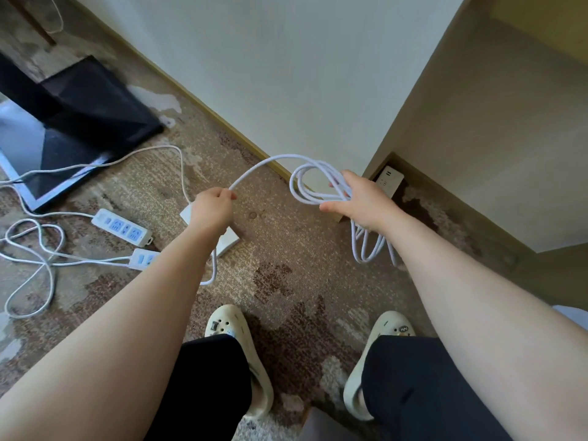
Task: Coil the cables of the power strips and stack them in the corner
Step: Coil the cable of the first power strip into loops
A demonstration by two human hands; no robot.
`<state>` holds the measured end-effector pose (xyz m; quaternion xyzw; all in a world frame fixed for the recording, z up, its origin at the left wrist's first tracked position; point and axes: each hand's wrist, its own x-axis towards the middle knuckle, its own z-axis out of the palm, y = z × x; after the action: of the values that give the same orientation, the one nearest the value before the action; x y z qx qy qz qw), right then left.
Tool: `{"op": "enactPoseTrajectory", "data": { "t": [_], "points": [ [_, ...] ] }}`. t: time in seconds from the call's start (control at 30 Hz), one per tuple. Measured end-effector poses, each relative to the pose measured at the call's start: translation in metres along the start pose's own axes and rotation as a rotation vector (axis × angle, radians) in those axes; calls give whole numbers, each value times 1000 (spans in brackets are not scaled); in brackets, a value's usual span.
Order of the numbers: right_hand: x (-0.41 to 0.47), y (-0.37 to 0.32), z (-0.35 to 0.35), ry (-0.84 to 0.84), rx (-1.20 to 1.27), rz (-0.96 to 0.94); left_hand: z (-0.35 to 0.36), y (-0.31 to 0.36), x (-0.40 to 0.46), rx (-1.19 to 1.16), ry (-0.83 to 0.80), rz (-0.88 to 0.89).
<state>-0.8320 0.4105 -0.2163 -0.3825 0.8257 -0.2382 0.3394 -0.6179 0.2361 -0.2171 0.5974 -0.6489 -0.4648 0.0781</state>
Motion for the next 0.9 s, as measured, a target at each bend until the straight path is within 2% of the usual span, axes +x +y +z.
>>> {"op": "enactPoseTrajectory", "data": {
  "t": [0.23, 0.37, 0.47, 0.67, 0.8, 0.9],
  "points": [
    [-2, -4, 2, -28, 188, 39, 19, 11, -8, 29, -48, 188],
    [1, -9, 2, 80, 358, 55, 37, 9, -20, 224, -228, 236],
    [2, -5, -1, 141, 386, 72, 41, 4, -23, 252, -261, 259],
    [7, -1, -4, 242, 488, 120, 40, 4, -19, -285, -193, 130],
    [5, -7, -2, 255, 455, 90, 49, 1, -29, -477, -264, 86],
    [4, -7, -2, 215, 345, 63, 46, 0, -27, -576, -252, 117]
  ]
}}
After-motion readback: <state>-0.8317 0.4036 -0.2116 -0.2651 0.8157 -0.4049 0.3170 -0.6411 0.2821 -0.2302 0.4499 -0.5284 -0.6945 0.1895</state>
